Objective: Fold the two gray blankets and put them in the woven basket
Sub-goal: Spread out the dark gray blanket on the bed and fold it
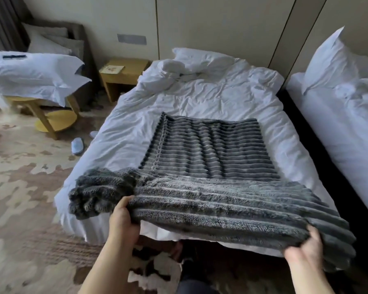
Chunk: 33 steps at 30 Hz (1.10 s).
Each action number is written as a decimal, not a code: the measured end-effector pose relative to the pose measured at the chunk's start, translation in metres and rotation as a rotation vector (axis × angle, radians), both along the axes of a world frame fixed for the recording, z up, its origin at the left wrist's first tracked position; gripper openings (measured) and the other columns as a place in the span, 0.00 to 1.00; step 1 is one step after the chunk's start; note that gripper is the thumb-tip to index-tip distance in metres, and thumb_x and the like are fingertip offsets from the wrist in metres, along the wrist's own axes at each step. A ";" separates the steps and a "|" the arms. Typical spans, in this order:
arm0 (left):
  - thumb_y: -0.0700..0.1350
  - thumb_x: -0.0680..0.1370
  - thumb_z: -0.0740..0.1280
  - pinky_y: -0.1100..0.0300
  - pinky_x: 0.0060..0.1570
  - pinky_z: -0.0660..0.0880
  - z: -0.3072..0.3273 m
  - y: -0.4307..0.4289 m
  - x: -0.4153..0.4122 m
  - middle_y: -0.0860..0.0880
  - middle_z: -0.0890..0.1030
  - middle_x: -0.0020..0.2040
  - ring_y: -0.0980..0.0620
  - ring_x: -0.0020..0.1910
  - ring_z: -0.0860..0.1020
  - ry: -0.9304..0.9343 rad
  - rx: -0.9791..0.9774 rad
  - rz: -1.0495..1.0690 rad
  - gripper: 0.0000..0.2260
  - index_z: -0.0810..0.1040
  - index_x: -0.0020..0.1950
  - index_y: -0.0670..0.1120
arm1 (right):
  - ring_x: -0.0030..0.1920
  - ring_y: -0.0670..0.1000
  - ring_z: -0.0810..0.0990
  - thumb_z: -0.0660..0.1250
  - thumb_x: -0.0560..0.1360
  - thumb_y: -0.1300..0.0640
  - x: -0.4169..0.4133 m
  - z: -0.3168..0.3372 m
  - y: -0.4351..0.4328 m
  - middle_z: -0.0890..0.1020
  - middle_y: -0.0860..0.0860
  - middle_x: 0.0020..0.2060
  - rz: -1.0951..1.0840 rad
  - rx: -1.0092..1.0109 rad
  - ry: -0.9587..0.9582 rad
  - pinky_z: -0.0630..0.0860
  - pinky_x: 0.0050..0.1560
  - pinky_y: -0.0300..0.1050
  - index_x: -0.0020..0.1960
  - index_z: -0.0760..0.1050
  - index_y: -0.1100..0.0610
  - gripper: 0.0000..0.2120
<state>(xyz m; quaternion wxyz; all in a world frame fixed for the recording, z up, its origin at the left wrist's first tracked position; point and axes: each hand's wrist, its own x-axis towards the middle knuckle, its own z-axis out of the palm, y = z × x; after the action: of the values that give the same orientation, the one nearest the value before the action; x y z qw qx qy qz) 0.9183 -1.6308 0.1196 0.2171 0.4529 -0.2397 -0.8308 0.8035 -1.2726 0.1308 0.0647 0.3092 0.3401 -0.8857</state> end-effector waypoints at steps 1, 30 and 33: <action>0.37 0.72 0.64 0.64 0.25 0.76 0.003 -0.001 -0.006 0.49 0.80 0.28 0.52 0.25 0.79 0.012 0.001 0.006 0.04 0.76 0.40 0.44 | 0.49 0.54 0.81 0.70 0.49 0.48 -0.008 0.004 -0.003 0.85 0.49 0.47 -0.027 -0.024 0.010 0.76 0.57 0.55 0.54 0.78 0.49 0.31; 0.43 0.75 0.63 0.57 0.38 0.73 -0.133 -0.113 -0.337 0.43 0.81 0.49 0.46 0.39 0.78 -1.036 -0.783 -1.001 0.16 0.76 0.63 0.45 | 0.65 0.63 0.72 0.63 0.77 0.56 -0.350 -0.139 -0.171 0.71 0.62 0.68 0.928 1.273 -0.608 0.70 0.64 0.56 0.74 0.61 0.63 0.28; 0.43 0.76 0.63 0.53 0.46 0.78 -0.123 -0.117 -0.373 0.42 0.71 0.65 0.45 0.46 0.78 -0.985 -0.884 -0.964 0.20 0.71 0.69 0.48 | 0.69 0.60 0.68 0.62 0.77 0.55 -0.370 -0.133 -0.204 0.64 0.60 0.73 1.025 1.488 -0.329 0.70 0.66 0.55 0.76 0.60 0.58 0.29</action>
<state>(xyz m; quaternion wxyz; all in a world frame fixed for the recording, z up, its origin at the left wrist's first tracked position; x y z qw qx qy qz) 0.5448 -1.7477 -0.0033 -0.1357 0.4856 -0.7815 -0.3674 0.4331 -1.4767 -0.0025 0.2814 0.2044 0.9047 -0.2462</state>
